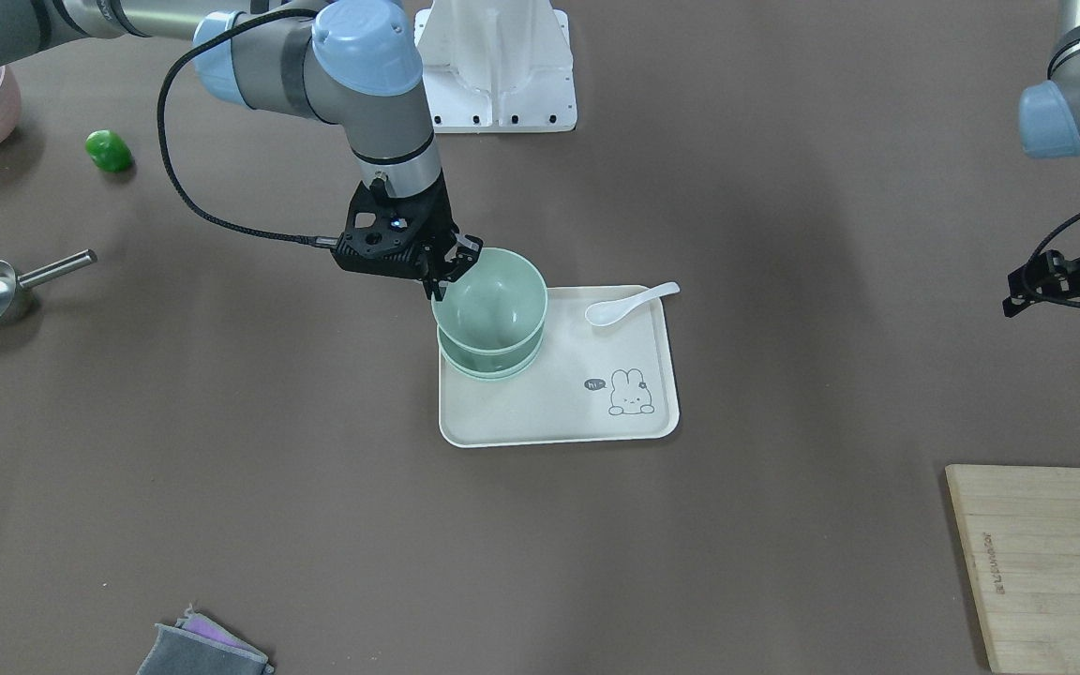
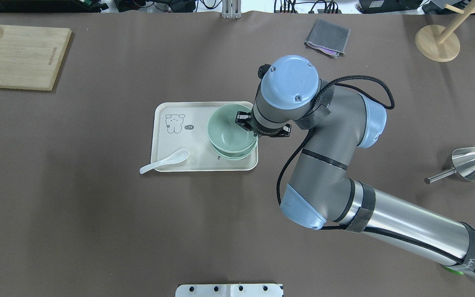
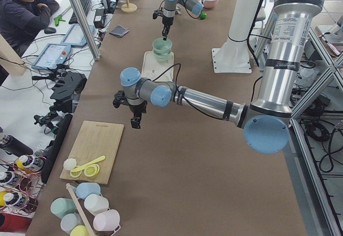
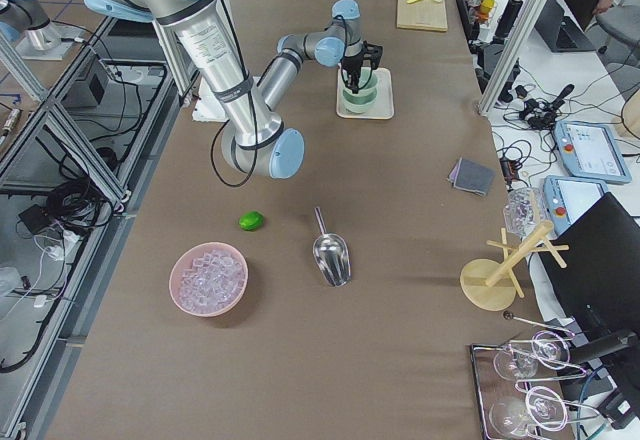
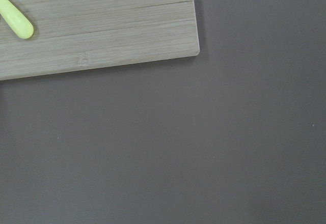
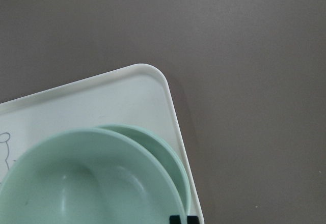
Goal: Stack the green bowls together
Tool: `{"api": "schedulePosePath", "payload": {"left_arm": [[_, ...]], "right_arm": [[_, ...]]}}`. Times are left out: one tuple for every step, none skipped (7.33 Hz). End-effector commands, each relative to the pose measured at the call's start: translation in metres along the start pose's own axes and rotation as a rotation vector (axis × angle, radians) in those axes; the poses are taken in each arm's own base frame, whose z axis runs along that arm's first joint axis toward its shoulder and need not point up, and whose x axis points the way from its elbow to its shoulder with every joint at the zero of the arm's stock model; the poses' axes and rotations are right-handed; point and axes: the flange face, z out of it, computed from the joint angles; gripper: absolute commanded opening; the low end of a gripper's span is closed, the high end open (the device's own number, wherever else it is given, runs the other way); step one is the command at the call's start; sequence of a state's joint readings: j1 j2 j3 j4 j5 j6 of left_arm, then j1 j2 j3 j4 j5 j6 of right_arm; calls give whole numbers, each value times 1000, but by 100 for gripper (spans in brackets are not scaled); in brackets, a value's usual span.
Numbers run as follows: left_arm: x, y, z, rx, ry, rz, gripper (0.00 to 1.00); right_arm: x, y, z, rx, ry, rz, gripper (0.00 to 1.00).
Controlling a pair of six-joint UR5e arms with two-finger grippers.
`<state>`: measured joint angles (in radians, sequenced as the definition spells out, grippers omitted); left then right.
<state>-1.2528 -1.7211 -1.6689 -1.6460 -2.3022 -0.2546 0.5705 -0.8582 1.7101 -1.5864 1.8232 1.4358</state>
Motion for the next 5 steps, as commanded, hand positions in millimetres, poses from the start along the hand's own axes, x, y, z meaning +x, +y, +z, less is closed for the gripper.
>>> {"api": "schedulePosePath", "payload": {"left_arm": [[0, 0, 0, 0, -1, 1, 99], [0, 0, 0, 0, -1, 1, 99], [0, 0, 1, -2, -1, 0, 99], [0, 0, 0, 0, -1, 1, 99], [0, 0, 1, -3, -2, -1, 99]], "right_arm": [[1, -1, 2, 0, 3, -2, 0], [2, -1, 6, 0, 9, -1, 0], [2, -1, 6, -1, 11, 0, 0], [2, -3, 10, 1, 2, -1, 0], [-1, -6, 22, 4, -23, 2, 0]]}}
